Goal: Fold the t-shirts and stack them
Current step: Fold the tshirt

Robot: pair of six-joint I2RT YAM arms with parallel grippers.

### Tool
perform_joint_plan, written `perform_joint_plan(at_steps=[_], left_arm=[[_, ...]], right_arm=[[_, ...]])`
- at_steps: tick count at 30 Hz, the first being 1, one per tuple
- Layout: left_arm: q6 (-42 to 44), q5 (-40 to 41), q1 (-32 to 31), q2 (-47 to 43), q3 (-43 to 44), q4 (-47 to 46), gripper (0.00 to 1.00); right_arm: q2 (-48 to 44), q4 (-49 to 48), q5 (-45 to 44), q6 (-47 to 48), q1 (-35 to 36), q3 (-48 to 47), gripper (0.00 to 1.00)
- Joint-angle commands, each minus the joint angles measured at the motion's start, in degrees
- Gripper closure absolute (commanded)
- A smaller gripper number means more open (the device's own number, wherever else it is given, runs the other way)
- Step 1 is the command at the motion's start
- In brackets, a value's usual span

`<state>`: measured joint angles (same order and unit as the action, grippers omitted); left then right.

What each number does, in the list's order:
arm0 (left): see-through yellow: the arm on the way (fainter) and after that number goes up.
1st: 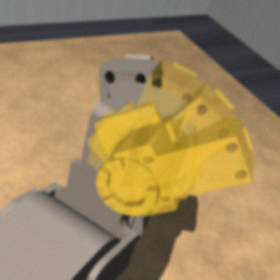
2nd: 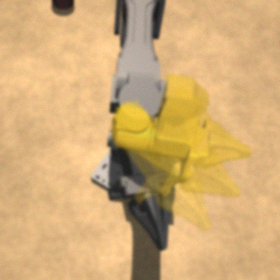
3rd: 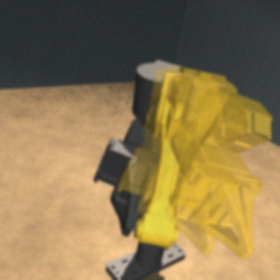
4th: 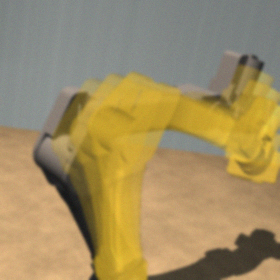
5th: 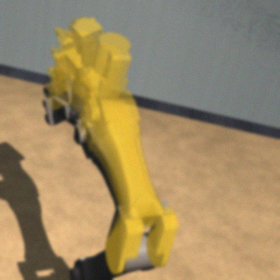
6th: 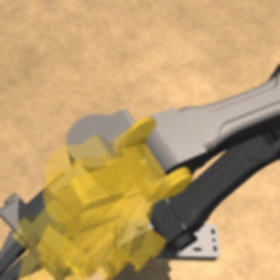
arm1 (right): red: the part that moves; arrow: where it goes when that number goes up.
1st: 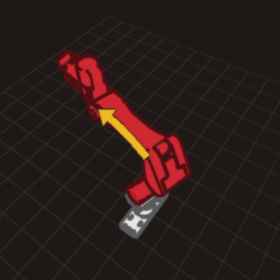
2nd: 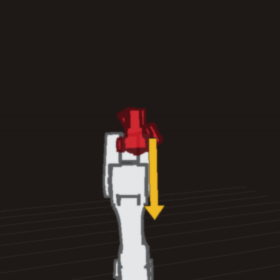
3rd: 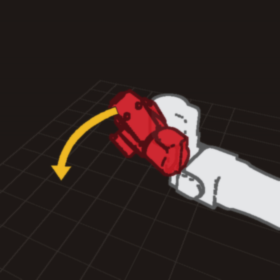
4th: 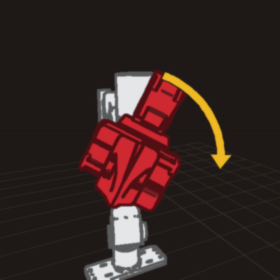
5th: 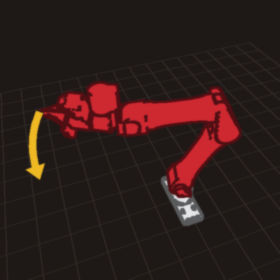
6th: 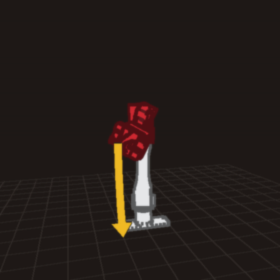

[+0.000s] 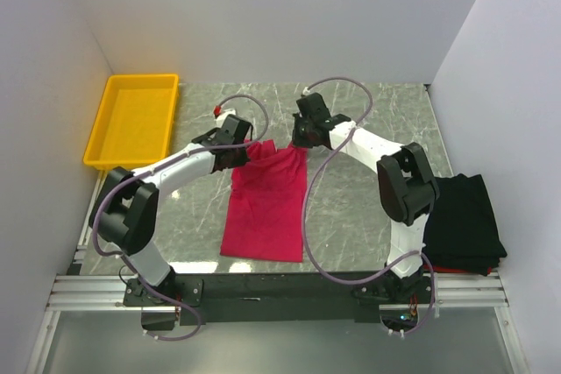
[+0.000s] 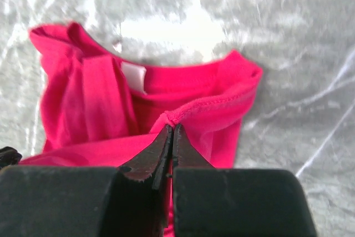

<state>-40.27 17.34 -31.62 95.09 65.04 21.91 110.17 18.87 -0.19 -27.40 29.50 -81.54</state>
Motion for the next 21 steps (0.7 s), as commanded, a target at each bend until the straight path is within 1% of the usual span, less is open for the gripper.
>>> perform_joint_plan(at_steps=[1, 6, 10, 13, 14, 17, 19, 21], left_arm=[[-1.6, -1.3, 1.5, 0.4, 2.8, -2.5, 0.95], [-1.8, -1.7, 4.0, 2.9, 4.2, -4.1, 0.94], [-1.1, -2.1, 5.9, 5.6, 5.9, -4.9, 0.91], [-1.1, -1.9, 6.8, 8.1, 7.6, -4.9, 0.91], [-1.0, -2.0, 7.0, 8.4, 7.7, -5.0, 0.90], [-0.9, -2.2, 7.9, 9.7, 8.2, -5.7, 0.89], [-0.5, -2.3, 8.3, 10.8, 8.9, -5.5, 0.87], [-0.2, -2.8, 8.5, 11.8, 9.5, -5.5, 0.85]], right_arm=[[1.8, 1.9, -1.2, 0.9, 0.2, -5.0, 1.00], [4.1, 4.1, -4.2, 1.8, -0.1, -8.0, 1.00], [5.0, 4.0, -4.0, 1.9, -1.0, -8.2, 1.00], [6.1, 3.9, -4.0, 2.4, -1.4, -9.2, 0.94], [6.4, 3.8, -4.0, 2.9, -1.5, -9.5, 0.88], [7.7, 3.4, -3.1, 3.5, -2.3, -11.1, 0.81], [8.5, 3.1, -2.4, 3.8, -2.9, -12.3, 0.79], [9.5, 3.4, -1.6, 4.1, -3.6, -13.6, 0.75]])
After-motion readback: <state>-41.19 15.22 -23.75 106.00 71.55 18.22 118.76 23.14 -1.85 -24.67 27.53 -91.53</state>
